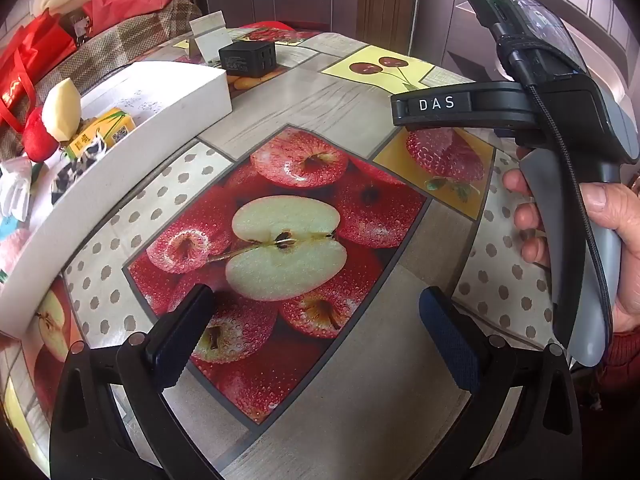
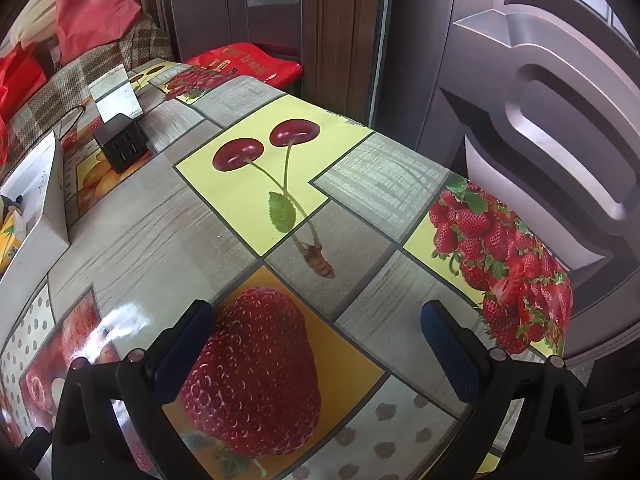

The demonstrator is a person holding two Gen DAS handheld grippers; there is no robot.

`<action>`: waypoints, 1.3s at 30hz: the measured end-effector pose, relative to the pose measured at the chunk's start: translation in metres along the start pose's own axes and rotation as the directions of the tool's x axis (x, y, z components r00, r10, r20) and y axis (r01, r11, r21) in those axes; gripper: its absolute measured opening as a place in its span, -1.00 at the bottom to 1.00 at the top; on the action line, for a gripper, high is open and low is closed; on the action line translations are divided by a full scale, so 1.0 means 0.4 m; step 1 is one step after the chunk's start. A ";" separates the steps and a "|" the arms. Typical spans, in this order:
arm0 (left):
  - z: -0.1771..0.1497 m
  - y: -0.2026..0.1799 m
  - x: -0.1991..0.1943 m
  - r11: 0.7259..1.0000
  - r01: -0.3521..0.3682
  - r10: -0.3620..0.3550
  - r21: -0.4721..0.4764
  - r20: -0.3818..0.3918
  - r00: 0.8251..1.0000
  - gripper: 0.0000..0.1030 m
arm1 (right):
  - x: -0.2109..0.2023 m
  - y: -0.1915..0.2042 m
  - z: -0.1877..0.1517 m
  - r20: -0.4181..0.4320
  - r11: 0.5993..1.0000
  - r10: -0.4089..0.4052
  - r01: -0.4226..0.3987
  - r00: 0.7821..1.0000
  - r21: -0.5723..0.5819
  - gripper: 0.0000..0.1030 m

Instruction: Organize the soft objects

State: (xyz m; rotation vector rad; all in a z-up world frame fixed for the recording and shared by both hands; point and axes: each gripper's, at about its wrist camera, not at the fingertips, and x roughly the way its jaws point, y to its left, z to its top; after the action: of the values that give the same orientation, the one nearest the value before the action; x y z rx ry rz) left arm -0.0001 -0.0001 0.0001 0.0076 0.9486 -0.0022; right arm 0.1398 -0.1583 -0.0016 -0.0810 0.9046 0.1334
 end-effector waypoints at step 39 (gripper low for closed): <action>0.000 0.002 -0.003 1.000 0.001 -0.001 0.000 -0.001 1.000 0.99 | 0.001 0.012 0.003 -0.002 1.000 0.014 -0.014 1.000 -0.013 1.00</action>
State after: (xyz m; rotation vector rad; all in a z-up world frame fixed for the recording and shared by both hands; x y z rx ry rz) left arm -0.0006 0.0009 0.0010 0.0069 0.9499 -0.0030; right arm 0.1404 -0.1535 -0.0011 -0.0866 0.9059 0.1523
